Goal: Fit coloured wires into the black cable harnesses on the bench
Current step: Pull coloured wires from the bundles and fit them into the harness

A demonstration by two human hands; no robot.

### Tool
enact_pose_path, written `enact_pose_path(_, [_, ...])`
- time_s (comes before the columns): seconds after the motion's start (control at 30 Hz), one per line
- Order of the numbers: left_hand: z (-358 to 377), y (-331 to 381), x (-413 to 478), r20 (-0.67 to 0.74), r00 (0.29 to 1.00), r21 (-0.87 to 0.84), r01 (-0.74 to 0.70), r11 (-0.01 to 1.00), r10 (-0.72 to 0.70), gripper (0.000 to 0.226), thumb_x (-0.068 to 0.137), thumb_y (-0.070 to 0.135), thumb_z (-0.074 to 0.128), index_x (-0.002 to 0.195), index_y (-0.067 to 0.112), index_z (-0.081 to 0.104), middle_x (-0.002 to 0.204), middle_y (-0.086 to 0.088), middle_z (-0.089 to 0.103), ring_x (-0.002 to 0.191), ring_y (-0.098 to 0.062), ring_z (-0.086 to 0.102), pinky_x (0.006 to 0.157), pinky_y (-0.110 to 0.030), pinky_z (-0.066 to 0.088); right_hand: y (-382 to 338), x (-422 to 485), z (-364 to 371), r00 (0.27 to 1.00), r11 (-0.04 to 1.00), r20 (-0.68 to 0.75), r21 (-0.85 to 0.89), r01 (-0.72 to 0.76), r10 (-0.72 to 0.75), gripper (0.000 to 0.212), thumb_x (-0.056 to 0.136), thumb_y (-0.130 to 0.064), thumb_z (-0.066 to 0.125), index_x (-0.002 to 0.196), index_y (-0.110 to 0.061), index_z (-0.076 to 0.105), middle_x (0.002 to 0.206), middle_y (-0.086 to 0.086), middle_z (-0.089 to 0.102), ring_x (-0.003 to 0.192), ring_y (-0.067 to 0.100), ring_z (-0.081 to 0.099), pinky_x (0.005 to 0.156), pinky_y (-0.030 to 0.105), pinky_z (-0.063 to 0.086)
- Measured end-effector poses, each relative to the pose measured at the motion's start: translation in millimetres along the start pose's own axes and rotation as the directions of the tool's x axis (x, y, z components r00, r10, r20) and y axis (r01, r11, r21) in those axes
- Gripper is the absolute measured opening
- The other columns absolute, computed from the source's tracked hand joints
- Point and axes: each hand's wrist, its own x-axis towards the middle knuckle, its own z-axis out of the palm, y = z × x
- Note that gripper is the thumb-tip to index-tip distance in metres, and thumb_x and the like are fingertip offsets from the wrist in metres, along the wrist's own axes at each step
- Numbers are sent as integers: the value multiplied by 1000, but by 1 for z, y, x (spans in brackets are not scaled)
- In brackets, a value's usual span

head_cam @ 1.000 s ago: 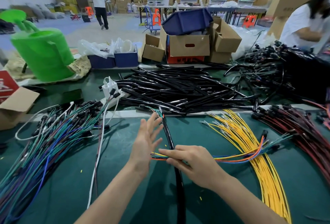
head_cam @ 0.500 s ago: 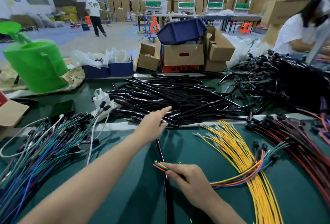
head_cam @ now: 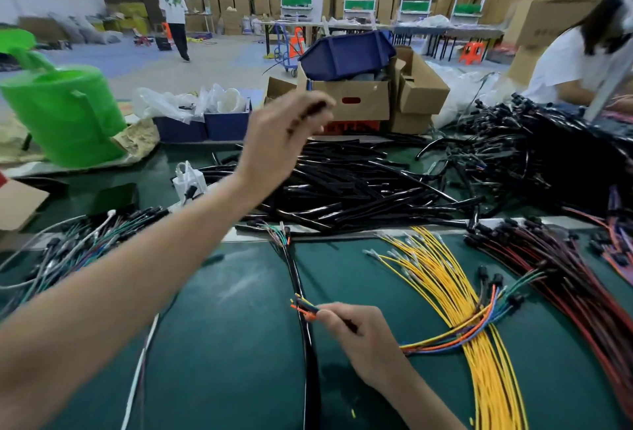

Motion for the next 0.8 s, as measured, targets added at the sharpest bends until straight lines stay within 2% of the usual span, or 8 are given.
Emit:
enact_pose_path(0.1, [-57, 61, 6, -58, 994, -180, -98, 979, 89, 15, 100, 27, 42, 109, 22, 54, 70, 20, 55, 58, 1, 54, 56, -12, 43, -1, -4, -2, 1000, 1000, -2, 3, 18, -18, 17, 94, -21, 58, 88, -21, 74, 51, -16, 47, 50, 3, 36, 51, 17, 26])
enact_pose_path(0.2, [-75, 100, -55, 357, 923, -120, -107, 987, 144, 28, 101, 38, 33, 112, 25, 56, 81, 29, 53, 66, 12, 51, 62, -1, 36, -5, -4, -4, 999, 996, 23, 78, -43, 41, 14, 91, -16, 62, 91, -16, 76, 48, -13, 52, 48, 1, 40, 51, 12, 29])
enact_pose_path(0.27, [-66, 94, -109, 736, 676, 147, -119, 982, -28, 51, 96, 54, 12, 119, 29, 50, 98, 24, 58, 84, 7, 58, 70, -10, 43, -7, -4, -6, 996, 987, 41, 143, -78, 73, 14, 90, -15, 64, 92, -19, 77, 50, -9, 55, 48, 0, 40, 52, 12, 29])
enact_pose_path(0.33, [-55, 72, -158, 871, 398, 390, -201, 898, -289, 76, 77, 64, -8, 123, 30, 41, 114, 14, 57, 106, -11, 56, 85, -27, 44, -10, -5, -7, 993, 974, 80, 200, -102, 87, 16, 89, -13, 64, 95, -19, 77, 54, -9, 59, 51, -2, 42, 54, 10, 30])
enact_pose_path(0.37, [-54, 64, -176, 860, 317, 461, -144, 876, -401, 71, 80, 62, -5, 121, 27, 41, 115, 11, 57, 109, -15, 54, 88, -30, 42, -12, -6, -7, 990, 967, 105, 227, -116, 94, 17, 89, -11, 64, 96, -19, 77, 56, -9, 62, 55, -4, 45, 58, 9, 33])
enact_pose_path(0.5, [-46, 57, -208, 716, 399, 484, 308, 819, -573, 26, 100, 40, 32, 107, 20, 48, 89, 12, 55, 89, -16, 54, 77, -27, 39, -17, -7, -9, 971, 939, 222, 304, -158, 91, 20, 87, -1, 63, 95, -14, 76, 67, -2, 70, 71, 3, 61, 76, 10, 42])
enact_pose_path(0.6, [-40, 63, -209, 699, 455, 379, 419, 825, -552, 19, 100, 36, 39, 98, 20, 50, 76, 12, 50, 75, -14, 50, 73, -32, 41, -19, -8, -12, 965, 926, 249, 338, -170, 87, 18, 86, 3, 63, 93, -7, 76, 73, 4, 72, 74, 8, 63, 76, 15, 46])
enact_pose_path(0.8, [-37, 64, -204, 670, 514, 205, 565, 799, -535, 14, 99, 29, 44, 93, 19, 53, 68, 7, 51, 61, -9, 42, 63, -29, 40, -20, -10, -14, 942, 931, 313, 294, -217, 121, 14, 86, 1, 64, 82, -11, 69, 74, 6, 72, 53, 7, 51, 51, 20, 38])
